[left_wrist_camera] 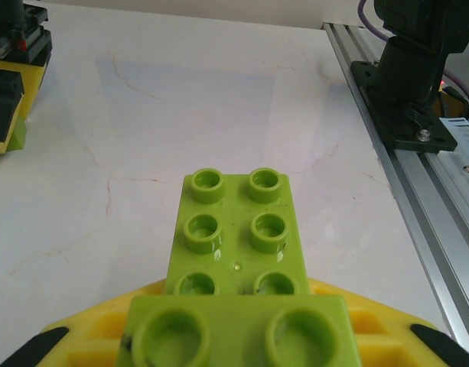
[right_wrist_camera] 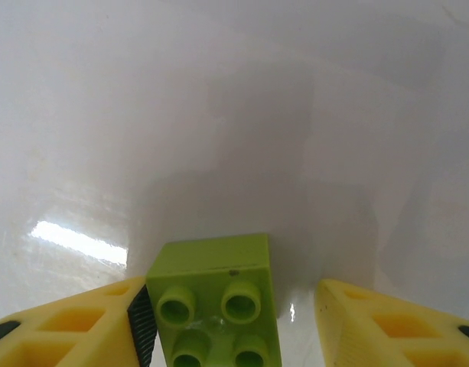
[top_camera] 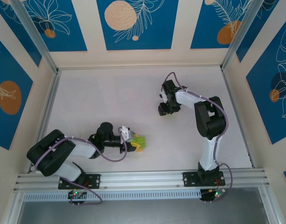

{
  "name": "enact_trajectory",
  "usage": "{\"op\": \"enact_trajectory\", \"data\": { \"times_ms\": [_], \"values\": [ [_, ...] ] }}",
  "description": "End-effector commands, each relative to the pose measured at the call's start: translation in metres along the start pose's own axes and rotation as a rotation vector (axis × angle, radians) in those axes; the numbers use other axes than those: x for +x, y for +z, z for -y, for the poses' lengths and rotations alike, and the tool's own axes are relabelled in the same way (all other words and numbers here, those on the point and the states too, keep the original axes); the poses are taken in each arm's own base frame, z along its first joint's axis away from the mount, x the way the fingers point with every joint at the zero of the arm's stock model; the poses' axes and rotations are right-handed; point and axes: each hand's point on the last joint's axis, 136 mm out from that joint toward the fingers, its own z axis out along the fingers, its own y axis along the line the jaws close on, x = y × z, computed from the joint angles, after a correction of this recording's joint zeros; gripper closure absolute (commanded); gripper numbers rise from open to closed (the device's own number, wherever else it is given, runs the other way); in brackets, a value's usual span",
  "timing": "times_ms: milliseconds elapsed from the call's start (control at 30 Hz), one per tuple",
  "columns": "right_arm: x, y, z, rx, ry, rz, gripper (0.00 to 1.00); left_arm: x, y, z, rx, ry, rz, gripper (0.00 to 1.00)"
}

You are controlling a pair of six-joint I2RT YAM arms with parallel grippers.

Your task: Assemble a carrot with lego

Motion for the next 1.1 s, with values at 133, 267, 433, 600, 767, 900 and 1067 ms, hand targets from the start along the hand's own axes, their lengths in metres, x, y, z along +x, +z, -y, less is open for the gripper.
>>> {"op": "enact_trajectory", "data": {
  "times_ms": [133,267,433,600,767,900,1067],
  "values": [
    [-0.015,-0.006,-0.003,-0.022,-0.019,0.021,0.41,-0.002,0.002,-0.001,0.027,0.013,0.003,0.64],
    [-0.016,-0.005,-0.004,-0.030,-0.019,0.012,0.44,-0.001,0.002,-0.001,0.025,0.012,0.002,0.64],
    [-0.013,-0.001,-0.004,-0.029,-0.018,-0.006,0.45,-0.001,0.002,-0.001,0.024,0.011,0.001,0.64],
    [-0.011,0.000,-0.002,-0.030,-0.015,-0.012,0.44,-0.001,0.003,-0.002,0.025,0.009,-0.001,0.64],
    [-0.010,-0.001,-0.001,-0.036,-0.010,-0.012,0.46,0.000,0.003,-0.002,0.023,0.007,-0.003,0.65],
    [-0.007,0.000,0.000,-0.041,-0.007,-0.017,0.48,0.000,0.003,-0.003,0.022,0.007,-0.004,0.65],
    [-0.005,0.000,0.001,-0.047,0.000,-0.020,0.54,0.000,0.003,-0.003,0.022,0.007,-0.004,0.65]
  ]
}}
